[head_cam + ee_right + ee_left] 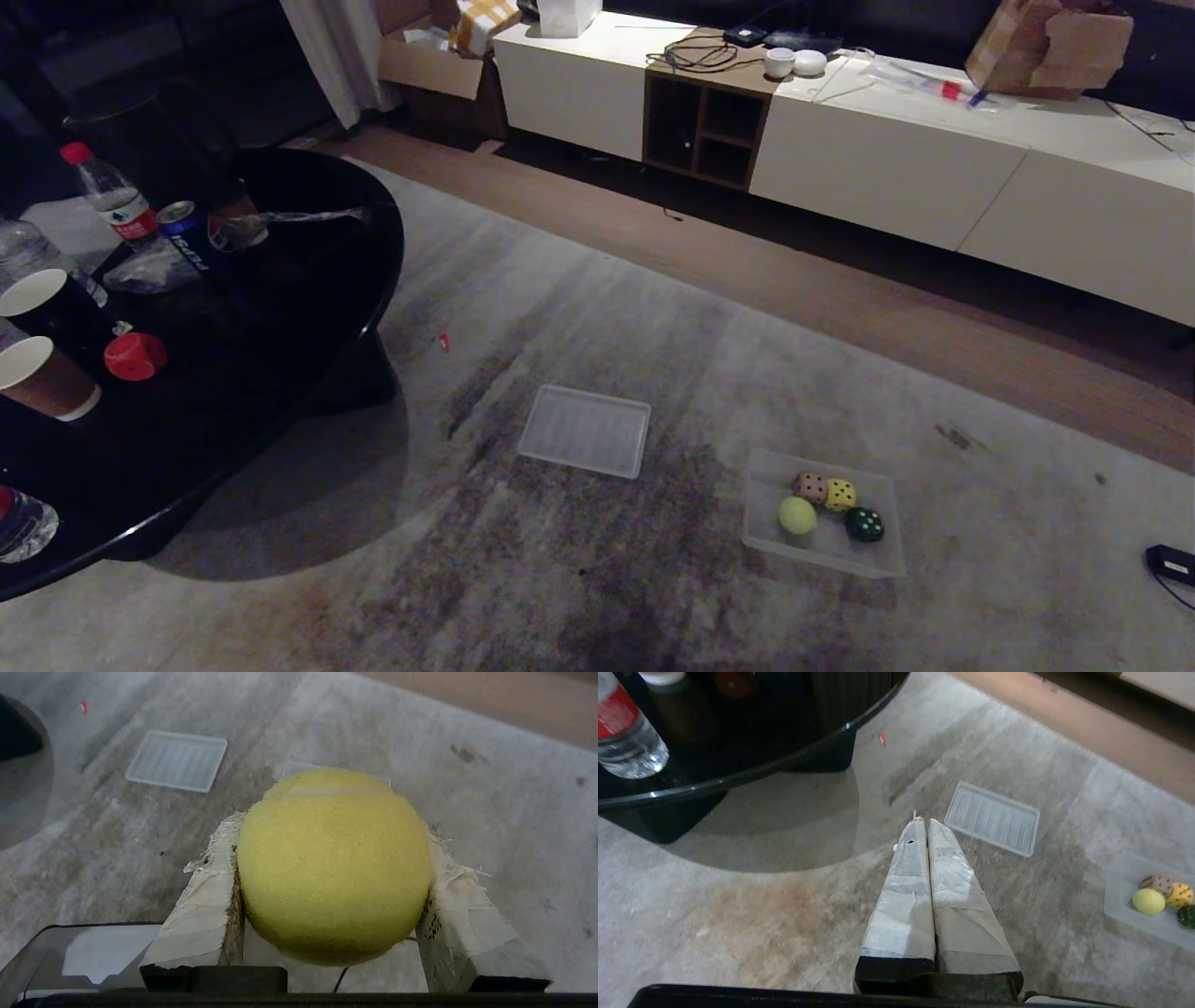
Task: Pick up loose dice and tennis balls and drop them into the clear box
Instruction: Put the ball in the box
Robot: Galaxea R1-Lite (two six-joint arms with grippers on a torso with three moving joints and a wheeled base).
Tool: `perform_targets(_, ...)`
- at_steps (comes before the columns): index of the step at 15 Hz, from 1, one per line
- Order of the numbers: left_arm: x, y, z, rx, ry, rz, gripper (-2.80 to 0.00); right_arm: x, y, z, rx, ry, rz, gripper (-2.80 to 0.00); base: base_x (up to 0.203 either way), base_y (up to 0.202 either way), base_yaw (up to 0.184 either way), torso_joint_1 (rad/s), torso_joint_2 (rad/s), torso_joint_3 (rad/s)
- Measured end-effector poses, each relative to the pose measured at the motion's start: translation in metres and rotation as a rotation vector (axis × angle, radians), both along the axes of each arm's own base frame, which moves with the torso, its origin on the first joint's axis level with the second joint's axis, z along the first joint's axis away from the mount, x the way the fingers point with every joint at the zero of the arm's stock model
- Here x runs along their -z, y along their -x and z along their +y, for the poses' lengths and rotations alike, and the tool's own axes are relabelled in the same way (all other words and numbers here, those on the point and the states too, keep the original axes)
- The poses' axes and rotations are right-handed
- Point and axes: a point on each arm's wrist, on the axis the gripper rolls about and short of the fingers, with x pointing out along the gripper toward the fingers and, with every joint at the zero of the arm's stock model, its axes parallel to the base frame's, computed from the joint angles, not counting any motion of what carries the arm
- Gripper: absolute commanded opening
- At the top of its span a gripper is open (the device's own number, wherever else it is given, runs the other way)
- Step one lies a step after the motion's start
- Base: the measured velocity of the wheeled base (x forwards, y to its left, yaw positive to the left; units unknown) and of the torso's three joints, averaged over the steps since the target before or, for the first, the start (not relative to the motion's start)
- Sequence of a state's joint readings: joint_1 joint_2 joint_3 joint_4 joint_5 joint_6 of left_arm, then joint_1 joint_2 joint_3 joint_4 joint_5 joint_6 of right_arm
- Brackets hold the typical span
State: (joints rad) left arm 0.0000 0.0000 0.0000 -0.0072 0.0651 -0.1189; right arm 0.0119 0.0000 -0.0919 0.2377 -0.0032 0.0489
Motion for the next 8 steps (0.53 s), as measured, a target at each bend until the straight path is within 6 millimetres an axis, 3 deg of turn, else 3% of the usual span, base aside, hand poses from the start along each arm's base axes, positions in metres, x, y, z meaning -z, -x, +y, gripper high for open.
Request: perform_targets(8, 0.0, 0.0, 0.0, 0.0, 0.0, 0.0, -2.8, 0.0, -0.0001, 0.0, 0.0, 0.0, 0.001, -2.8, 0.0, 0.0, 0.0, 0.001, 0.0, -0.197)
